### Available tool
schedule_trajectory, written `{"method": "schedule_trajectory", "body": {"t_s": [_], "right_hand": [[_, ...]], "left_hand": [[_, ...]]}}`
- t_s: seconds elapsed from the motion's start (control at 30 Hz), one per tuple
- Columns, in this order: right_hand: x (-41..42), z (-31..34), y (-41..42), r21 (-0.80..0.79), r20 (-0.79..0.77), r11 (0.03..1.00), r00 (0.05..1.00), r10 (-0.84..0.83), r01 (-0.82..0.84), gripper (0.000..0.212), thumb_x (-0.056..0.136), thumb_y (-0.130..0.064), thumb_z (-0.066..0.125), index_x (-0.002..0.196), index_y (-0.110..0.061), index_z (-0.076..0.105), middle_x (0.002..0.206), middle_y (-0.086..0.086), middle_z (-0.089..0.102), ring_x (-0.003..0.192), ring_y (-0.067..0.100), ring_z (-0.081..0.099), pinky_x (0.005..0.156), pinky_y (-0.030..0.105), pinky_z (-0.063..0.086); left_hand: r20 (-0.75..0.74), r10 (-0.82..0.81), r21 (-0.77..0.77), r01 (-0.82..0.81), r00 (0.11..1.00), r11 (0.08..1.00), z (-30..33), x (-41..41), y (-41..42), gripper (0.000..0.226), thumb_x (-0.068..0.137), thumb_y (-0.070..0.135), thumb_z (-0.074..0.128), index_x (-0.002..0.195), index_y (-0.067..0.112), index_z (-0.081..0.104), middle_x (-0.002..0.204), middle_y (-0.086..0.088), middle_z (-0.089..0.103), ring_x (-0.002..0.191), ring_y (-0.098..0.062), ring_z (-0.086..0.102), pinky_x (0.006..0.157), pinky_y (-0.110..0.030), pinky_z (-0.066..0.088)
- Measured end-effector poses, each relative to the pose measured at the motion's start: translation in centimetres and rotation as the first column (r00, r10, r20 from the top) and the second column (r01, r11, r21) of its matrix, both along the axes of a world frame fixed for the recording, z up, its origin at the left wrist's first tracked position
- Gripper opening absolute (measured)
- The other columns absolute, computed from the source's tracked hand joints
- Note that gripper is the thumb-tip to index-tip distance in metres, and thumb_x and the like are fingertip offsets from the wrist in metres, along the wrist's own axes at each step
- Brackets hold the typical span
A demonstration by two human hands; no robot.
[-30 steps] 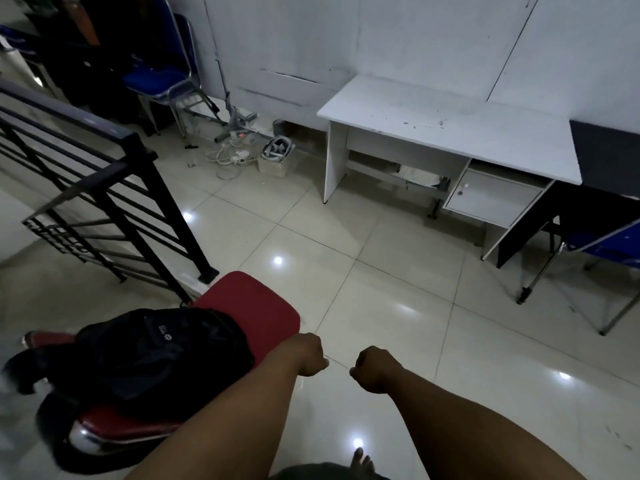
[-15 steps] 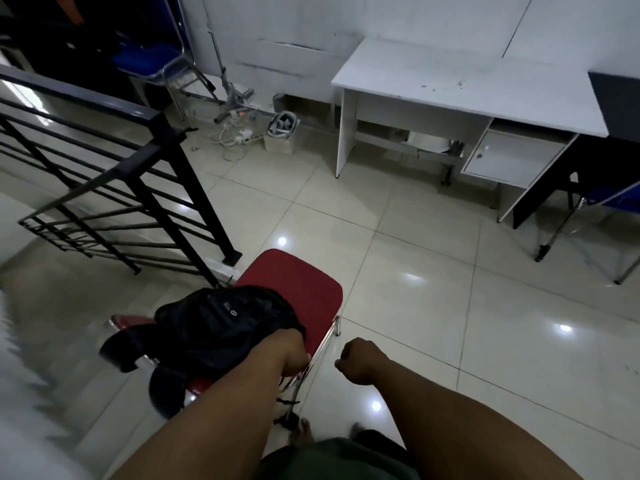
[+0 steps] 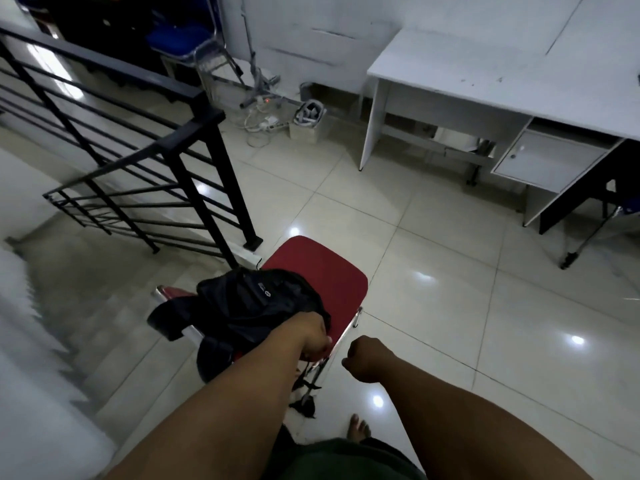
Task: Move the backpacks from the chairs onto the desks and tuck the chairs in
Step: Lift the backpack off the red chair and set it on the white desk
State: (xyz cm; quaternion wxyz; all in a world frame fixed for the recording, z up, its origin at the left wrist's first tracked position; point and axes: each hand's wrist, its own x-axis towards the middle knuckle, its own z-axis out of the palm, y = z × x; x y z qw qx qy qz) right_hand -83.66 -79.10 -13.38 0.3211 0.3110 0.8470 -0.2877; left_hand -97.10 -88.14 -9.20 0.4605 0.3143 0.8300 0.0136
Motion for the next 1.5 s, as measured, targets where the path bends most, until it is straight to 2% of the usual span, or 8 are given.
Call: {"method": "schedule_trajectory", "body": {"t_s": [0.2, 0.43, 0.53, 0.6, 0.77, 1.0, 1.23, 1.5], "right_hand": [[-4.0, 0.4, -3.5, -0.017, -0.035, 0.984, 0.983, -0.179, 0.179, 0.021, 0.094, -0.027, 0.053, 0.076, -0.015, 0.051, 0.092, 0.010, 0.056, 0.087, 0.025, 0.056, 0.070, 0.029, 0.041], [-9.2, 0.5, -10.7, -0.363, -0.165, 0.765, 0.771, -0.615, 0.533, 0.030, 0.086, -0.040, 0.067, 0.072, -0.014, 0.064, 0.063, -0.002, 0.060, 0.056, 0.014, 0.055, 0.056, 0.025, 0.043], [-11.7, 1.0, -13.6, -0.475, -0.155, 0.646, 0.667, -0.729, 0.597, 0.047, 0.086, -0.047, 0.068, 0.054, -0.019, 0.047, 0.049, -0.004, 0.046, 0.047, 0.013, 0.041, 0.057, 0.027, 0.034], [-12.8, 1.9, -14.4, -0.505, -0.114, 0.603, 0.646, -0.755, 0.617, 0.051, 0.079, -0.059, 0.069, 0.056, -0.016, 0.057, 0.052, 0.000, 0.056, 0.049, 0.013, 0.051, 0.057, 0.026, 0.039], [-12.8, 3.8, -13.1, -0.527, 0.034, 0.626, 0.751, -0.660, 0.574, 0.048, 0.066, -0.057, 0.082, 0.072, -0.013, 0.064, 0.067, 0.002, 0.064, 0.061, 0.020, 0.059, 0.059, 0.028, 0.047], [-12.4, 5.0, -12.7, -0.551, 0.105, 0.530, 0.683, -0.722, 0.644, 0.029, 0.073, -0.037, 0.068, 0.092, -0.015, 0.063, 0.078, 0.004, 0.060, 0.066, 0.020, 0.055, 0.062, 0.031, 0.044], [-14.0, 6.0, -11.1, -0.355, -0.105, 0.774, 0.800, -0.591, 0.524, 0.010, 0.087, -0.028, 0.061, 0.090, -0.019, 0.061, 0.084, 0.002, 0.061, 0.071, 0.017, 0.055, 0.067, 0.030, 0.049], [-15.4, 5.9, -10.5, -0.279, -0.255, 0.816, 0.780, -0.571, 0.506, 0.014, 0.090, -0.011, 0.059, 0.103, -0.015, 0.062, 0.100, 0.008, 0.067, 0.085, 0.021, 0.063, 0.072, 0.030, 0.050]], "left_hand": [[-0.072, -0.104, 0.105, 0.111, 0.992, 0.988, -0.2, -5.7, -2.4, 0.027, 0.095, 0.033, 0.059, 0.109, 0.013, 0.070, 0.113, -0.007, 0.067, 0.104, -0.025, 0.063, 0.092, -0.032, 0.051], [-0.372, -0.003, 0.416, 0.169, 0.928, 0.894, -0.4, -10.9, -7.3, 0.016, 0.089, 0.021, 0.056, 0.104, 0.022, 0.061, 0.104, 0.000, 0.066, 0.095, -0.019, 0.061, 0.078, -0.035, 0.053], [-0.535, -0.025, 0.173, 0.139, 0.844, 0.975, -0.6, -13.1, -9.3, 0.048, 0.085, 0.030, 0.060, 0.130, 0.014, 0.050, 0.132, -0.012, 0.052, 0.123, -0.030, 0.047, 0.099, -0.042, 0.043], [-0.530, 0.008, -0.022, -0.024, 0.848, 0.999, -0.1, -14.2, -10.3, 0.071, 0.081, 0.039, 0.065, 0.141, 0.011, 0.038, 0.144, -0.018, 0.038, 0.133, -0.034, 0.036, 0.108, -0.045, 0.035], [-0.501, -0.071, -0.303, -0.098, 0.862, 0.948, 1.1, -14.7, -10.3, 0.092, 0.076, 0.052, 0.066, 0.149, 0.017, 0.024, 0.147, -0.020, 0.031, 0.133, -0.037, 0.032, 0.106, -0.053, 0.030], [-0.316, 0.041, -0.194, -0.107, 0.948, 0.975, 1.7, -17.3, -9.4, 0.087, 0.085, 0.042, 0.061, 0.154, 0.012, 0.017, 0.147, -0.011, 0.045, 0.129, -0.030, 0.050, 0.099, -0.042, 0.045], [-0.303, -0.059, 0.062, 0.082, 0.951, 0.995, 0.3, -19.7, -10.9, 0.069, 0.091, 0.054, 0.056, 0.140, 0.009, 0.038, 0.136, -0.018, 0.052, 0.123, -0.035, 0.052, 0.100, -0.044, 0.046], [-0.436, -0.175, 0.154, 0.265, 0.883, 0.952, 1.7, -21.8, -9.7, 0.052, 0.093, 0.058, 0.051, 0.122, 0.014, 0.052, 0.117, -0.014, 0.059, 0.107, -0.032, 0.059, 0.087, -0.040, 0.051]]}}
